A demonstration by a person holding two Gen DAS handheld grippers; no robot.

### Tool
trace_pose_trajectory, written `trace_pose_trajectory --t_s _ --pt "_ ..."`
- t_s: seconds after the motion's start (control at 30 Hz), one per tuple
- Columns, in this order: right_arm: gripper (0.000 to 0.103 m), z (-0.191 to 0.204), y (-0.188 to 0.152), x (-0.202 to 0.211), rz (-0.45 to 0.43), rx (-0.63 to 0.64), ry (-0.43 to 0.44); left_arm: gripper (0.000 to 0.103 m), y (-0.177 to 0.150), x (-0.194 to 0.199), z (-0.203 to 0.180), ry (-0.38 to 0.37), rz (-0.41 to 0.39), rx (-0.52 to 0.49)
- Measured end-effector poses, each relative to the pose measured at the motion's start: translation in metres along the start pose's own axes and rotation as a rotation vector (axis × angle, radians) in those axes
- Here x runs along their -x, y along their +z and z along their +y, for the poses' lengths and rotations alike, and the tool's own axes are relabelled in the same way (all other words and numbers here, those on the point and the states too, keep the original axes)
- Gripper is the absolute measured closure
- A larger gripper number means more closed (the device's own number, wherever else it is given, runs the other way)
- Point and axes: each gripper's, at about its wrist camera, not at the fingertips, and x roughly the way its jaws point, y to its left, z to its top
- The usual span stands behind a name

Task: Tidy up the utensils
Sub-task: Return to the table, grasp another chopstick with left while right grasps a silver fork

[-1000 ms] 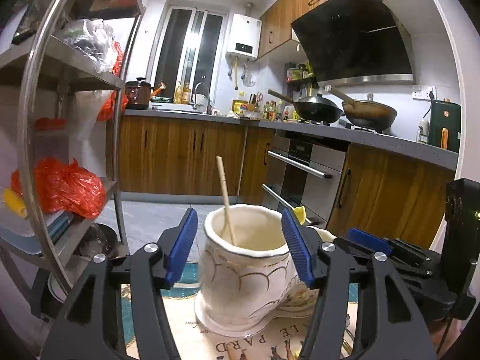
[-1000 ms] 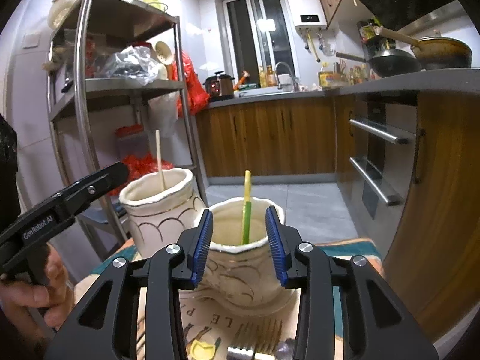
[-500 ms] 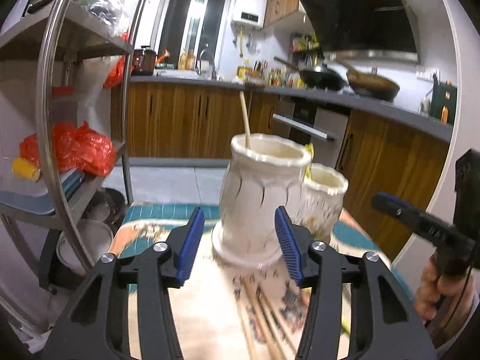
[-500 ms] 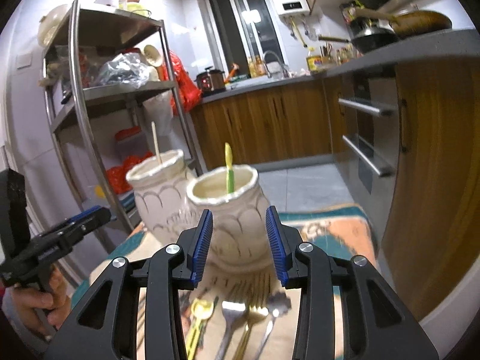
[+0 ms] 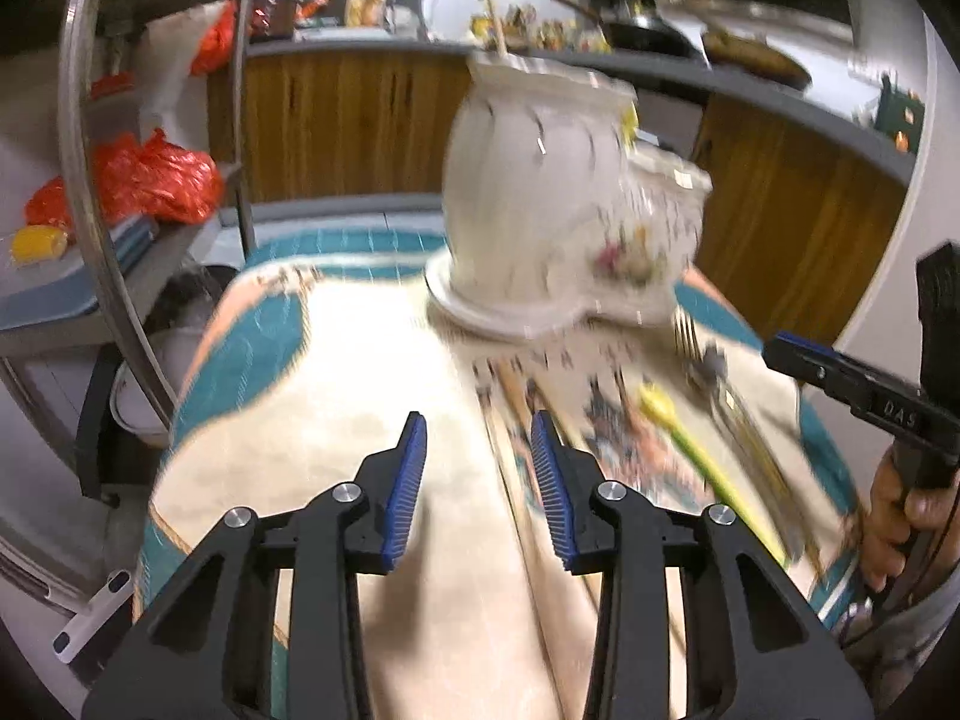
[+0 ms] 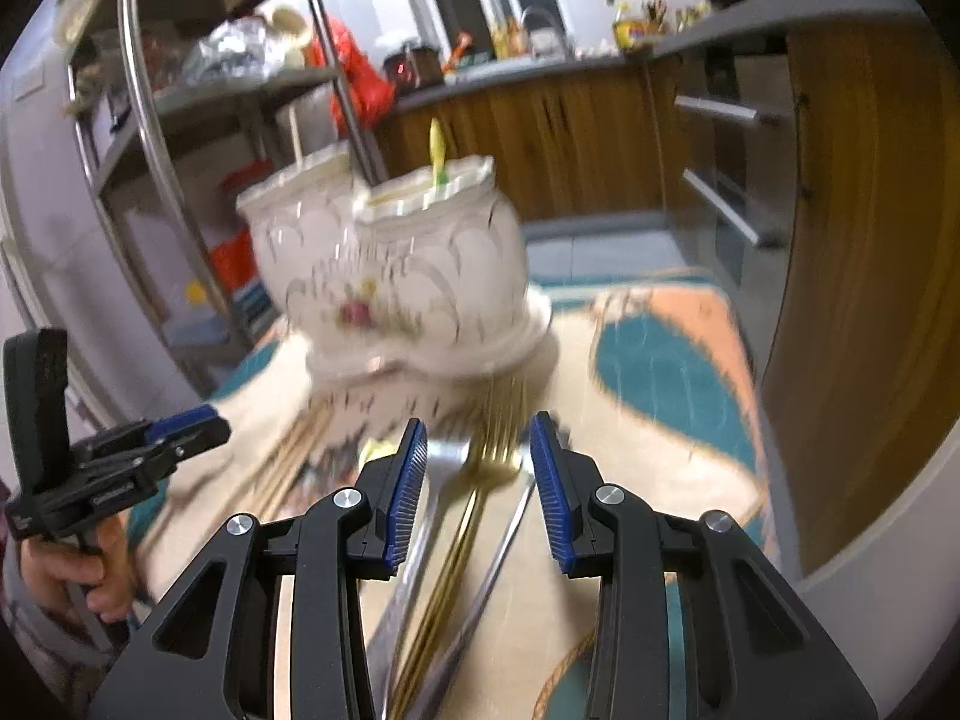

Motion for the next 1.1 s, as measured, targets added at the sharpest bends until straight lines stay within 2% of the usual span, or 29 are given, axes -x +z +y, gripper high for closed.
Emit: trace_pose_trajectory --t_s 0.07,0.3,0.4,0.57,0.63,0.77,0.93,1.1 --pt "0.067 0.002 -0.006 -0.004 0.046 0.007 0.005 0.07 -0.007 -0.003 -0.003 0.001 0.032 -0.015" --pt "0.067 0.001 -0.01 -0.003 0.081 0.004 0.006 0.071 -0.019 -0.008 -0.014 0.015 0.086 -0.08" --pt "0.073 0.004 -0.011 -0.004 0.097 0.023 0.005 0.073 -0.02 -0.008 -0.017 0.037 0.087 -0.104" --pt "0.082 0.009 -0.013 -0.01 0.139 0.046 0.019 0.088 -0.016 -0.01 -0.017 0.074 0.081 -0.116" --pt "0.084 0.011 -0.013 -0.015 0.162 0.049 0.018 0.09 -0.015 -0.012 -0.015 0.079 0.08 -0.109" --pt "0.084 0.011 -0.009 -0.01 0.127 0.023 0.044 0.09 -0.013 -0.014 -0.013 0.086 0.077 -0.105" --pt "0.084 0.024 -0.006 -0.025 0.187 0.053 0.055 0.09 -0.013 -0.013 -0.012 0.071 0.077 -0.101" --pt "0.084 0.03 -0.006 -0.038 0.251 0.069 0.03 0.089 -0.013 -0.01 -0.006 0.043 0.096 -0.088"
